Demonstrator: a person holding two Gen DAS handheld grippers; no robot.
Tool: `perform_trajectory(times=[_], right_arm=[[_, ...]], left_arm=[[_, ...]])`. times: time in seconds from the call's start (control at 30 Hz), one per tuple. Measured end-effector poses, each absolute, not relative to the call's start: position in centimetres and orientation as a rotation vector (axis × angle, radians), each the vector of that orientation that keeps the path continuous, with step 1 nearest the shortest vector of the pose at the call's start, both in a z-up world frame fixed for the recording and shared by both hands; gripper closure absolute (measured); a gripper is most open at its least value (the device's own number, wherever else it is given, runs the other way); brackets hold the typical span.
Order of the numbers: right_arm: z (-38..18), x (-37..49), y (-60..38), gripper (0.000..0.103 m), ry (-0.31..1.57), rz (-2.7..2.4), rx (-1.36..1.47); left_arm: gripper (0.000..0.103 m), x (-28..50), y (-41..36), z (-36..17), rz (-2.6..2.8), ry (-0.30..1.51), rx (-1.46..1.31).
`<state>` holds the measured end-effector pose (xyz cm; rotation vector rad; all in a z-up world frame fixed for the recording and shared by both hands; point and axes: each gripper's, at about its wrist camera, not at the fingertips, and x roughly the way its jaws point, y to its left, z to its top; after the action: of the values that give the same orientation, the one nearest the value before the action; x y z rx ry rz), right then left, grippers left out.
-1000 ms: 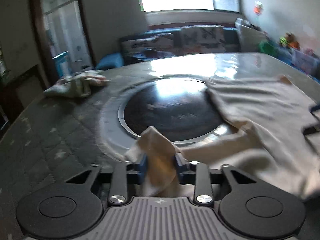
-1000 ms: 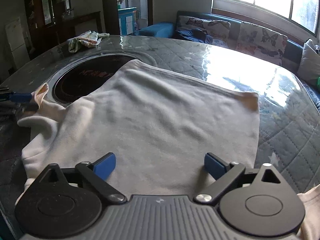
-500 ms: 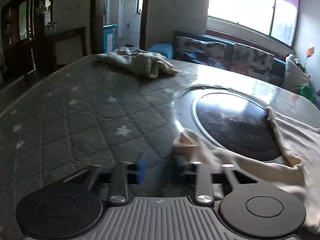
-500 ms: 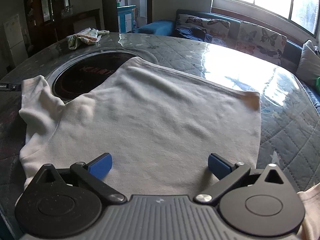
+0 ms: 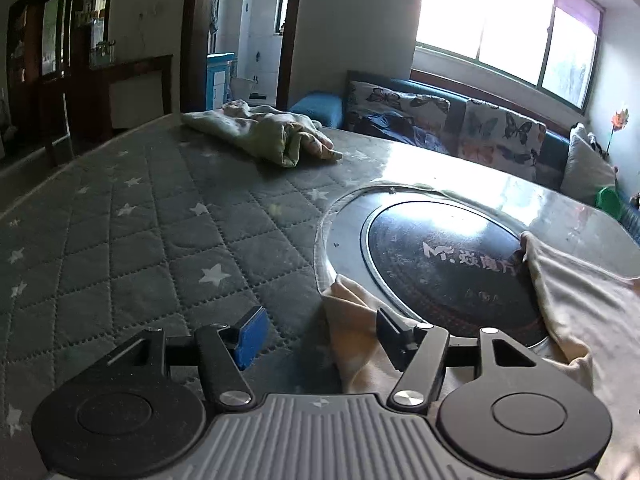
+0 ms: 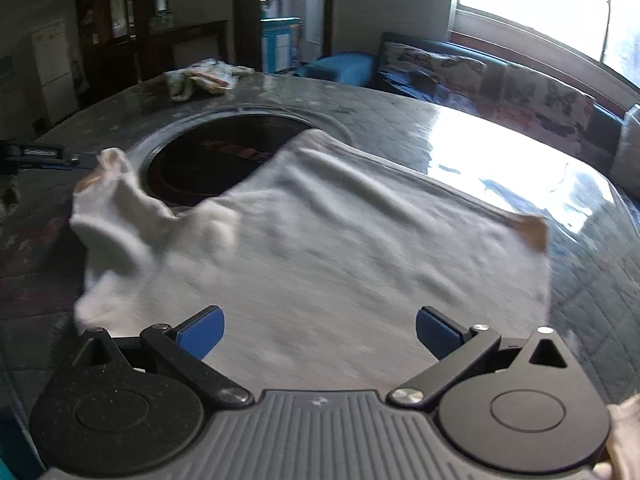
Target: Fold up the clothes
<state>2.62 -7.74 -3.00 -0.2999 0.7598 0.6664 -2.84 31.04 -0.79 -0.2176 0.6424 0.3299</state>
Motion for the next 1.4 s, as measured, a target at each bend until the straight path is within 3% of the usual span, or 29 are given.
perform_trajectory(times=[0.03,0.1,0.13,0.2,0.27,0.47,0.63,0.73,0.8,0.9,1.13,1.4], right_arm=[[-2.9,2.5,-7.2,0.0,0.756,0.683,-0.305],[-2.8,2.2,-5.6,0.0,0.747,0.726,-0.32],[-2.7,2.0,-4.8,0.0,0.742,0.746,-0.327],[-2.7,1.8,-3.4,0.0,0.735,0.779,-0.335],[-2.8,1.6,-2.0,0.0,0.734,0.808,-0.349],[-4.4,0.1,0.8,0.0,0.774,0.901,-0.431],[-4.1,-1.7,0.8,0.0,0.758,0.959,-0.45],[-3.2,-1.5,-0.4,0.0,0.753,0.97,-0.414],[-2.5,-1.1,-1.6,0.0,0.743,0.94,-0.384],[-1.9,0.1,-3.3,0.0,0.738,0.862,-0.346],[-2.9,2.2,-7.9,0.0,0.786,0.689,-0.267],[-4.0,2.6,-10.7,0.0,0.815,0.619,-0.221]], left_arm=[[0.043,-2.6,30.9,-0.9,0.334,0.65,-0.198],[0.066,-2.0,30.9,-1.5,0.333,0.672,-0.187],[0.067,-1.8,31.0,-1.7,0.331,0.678,-0.192],[0.084,-1.7,30.9,-1.8,0.321,0.658,-0.18],[0.091,-1.5,30.7,-1.8,0.316,0.654,-0.161],[0.098,-1.0,31.3,-1.7,0.361,0.646,-0.103],[0.097,-1.3,32.5,-2.1,0.385,0.664,-0.136],[0.092,-1.8,33.1,-1.9,0.351,0.665,-0.213],[0.072,-2.2,32.9,-1.5,0.349,0.637,-0.222],[0.059,-2.5,32.4,-0.7,0.336,0.6,-0.25],[0.049,-1.8,32.0,-0.8,0.329,0.601,-0.263],[0.025,-1.8,30.4,-1.6,0.28,0.641,-0.214]])
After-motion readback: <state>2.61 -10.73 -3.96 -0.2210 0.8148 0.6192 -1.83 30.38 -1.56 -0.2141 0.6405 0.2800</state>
